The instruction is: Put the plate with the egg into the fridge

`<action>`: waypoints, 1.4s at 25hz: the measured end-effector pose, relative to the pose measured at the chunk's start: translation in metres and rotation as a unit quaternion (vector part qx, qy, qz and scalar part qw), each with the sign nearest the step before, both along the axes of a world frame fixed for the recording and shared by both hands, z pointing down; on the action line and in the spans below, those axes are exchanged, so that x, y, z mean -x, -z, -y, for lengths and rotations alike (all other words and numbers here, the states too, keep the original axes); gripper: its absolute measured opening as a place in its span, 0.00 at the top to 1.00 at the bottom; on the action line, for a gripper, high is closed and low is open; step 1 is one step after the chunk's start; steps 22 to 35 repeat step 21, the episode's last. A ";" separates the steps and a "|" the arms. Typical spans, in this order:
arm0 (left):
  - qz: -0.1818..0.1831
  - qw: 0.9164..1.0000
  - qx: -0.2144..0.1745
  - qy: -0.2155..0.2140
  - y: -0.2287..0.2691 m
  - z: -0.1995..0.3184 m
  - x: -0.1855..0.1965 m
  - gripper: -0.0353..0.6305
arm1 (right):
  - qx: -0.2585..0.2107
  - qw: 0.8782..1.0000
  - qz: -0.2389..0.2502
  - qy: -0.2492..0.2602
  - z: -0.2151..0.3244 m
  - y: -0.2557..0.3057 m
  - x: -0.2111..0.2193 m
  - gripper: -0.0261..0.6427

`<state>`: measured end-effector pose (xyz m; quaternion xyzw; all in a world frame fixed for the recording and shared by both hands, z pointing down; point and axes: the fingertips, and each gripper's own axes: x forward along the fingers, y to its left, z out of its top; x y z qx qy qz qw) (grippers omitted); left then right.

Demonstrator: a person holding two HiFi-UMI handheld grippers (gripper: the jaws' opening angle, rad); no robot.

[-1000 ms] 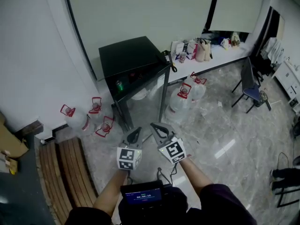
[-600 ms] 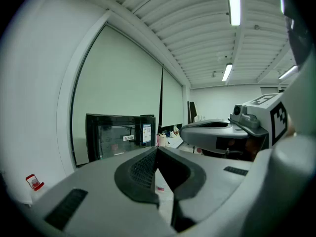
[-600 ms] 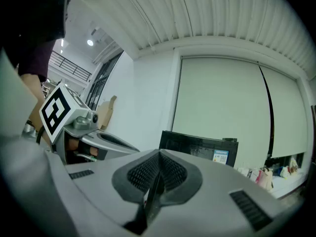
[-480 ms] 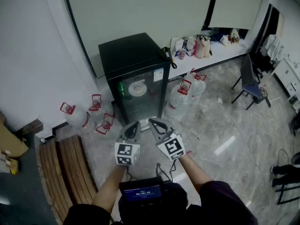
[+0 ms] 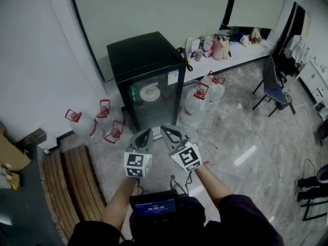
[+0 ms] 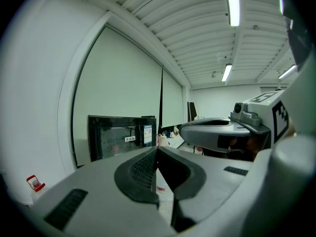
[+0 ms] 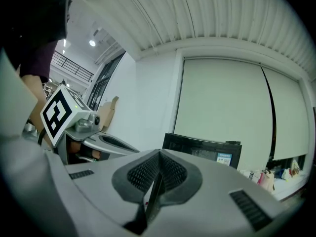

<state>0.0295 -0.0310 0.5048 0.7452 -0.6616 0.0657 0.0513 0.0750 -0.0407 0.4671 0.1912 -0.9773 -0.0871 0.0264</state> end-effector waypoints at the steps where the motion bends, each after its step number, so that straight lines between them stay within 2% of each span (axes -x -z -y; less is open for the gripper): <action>1: 0.000 1.000 0.001 0.000 -0.001 0.000 0.000 0.93 | 0.000 1.000 0.001 0.000 0.000 0.000 0.000 0.95; 17: -0.001 1.000 0.000 0.005 0.001 -0.011 0.012 0.93 | 0.017 1.000 -0.007 0.002 -0.016 0.000 0.013 0.95; 21: 0.002 1.000 -0.010 0.005 0.008 -0.019 0.025 0.93 | 0.009 1.000 0.000 -0.001 -0.023 -0.001 0.025 0.95; 35: 0.002 1.000 -0.010 0.005 0.008 -0.019 0.025 0.93 | 0.009 1.000 0.000 -0.001 -0.023 -0.001 0.025 0.95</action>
